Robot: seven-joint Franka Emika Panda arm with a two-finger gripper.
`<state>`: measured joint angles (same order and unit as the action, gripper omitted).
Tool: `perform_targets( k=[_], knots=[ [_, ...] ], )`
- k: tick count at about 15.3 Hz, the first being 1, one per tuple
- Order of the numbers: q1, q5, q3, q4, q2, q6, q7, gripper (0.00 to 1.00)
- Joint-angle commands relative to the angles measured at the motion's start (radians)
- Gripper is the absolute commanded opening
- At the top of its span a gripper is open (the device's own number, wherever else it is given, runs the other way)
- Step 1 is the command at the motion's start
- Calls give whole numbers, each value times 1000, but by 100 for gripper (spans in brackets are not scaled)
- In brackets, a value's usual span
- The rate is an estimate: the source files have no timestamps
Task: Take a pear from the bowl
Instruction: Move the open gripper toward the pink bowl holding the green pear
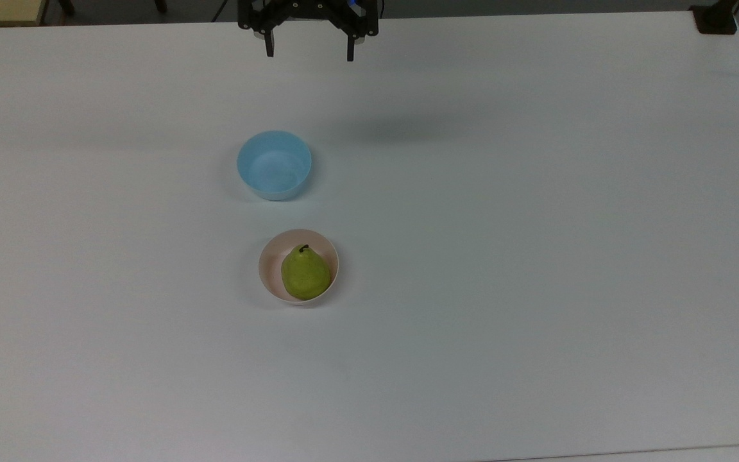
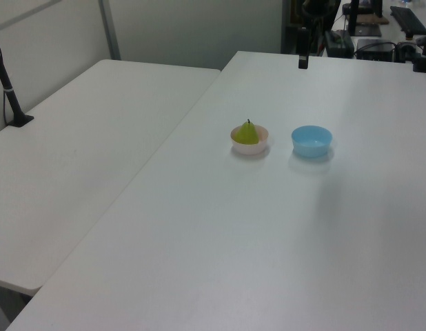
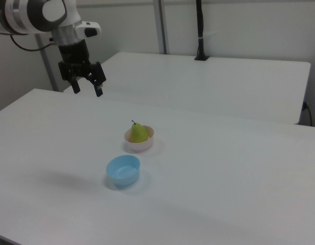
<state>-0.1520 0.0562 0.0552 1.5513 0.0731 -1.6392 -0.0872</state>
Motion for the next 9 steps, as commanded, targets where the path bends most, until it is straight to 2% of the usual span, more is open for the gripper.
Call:
perform_targets(
  k=[1, 9],
  knots=[
    [-14, 1, 9, 24, -27, 15, -13, 100],
    [-8, 1, 9, 24, -27, 12, -2, 100]
  ],
)
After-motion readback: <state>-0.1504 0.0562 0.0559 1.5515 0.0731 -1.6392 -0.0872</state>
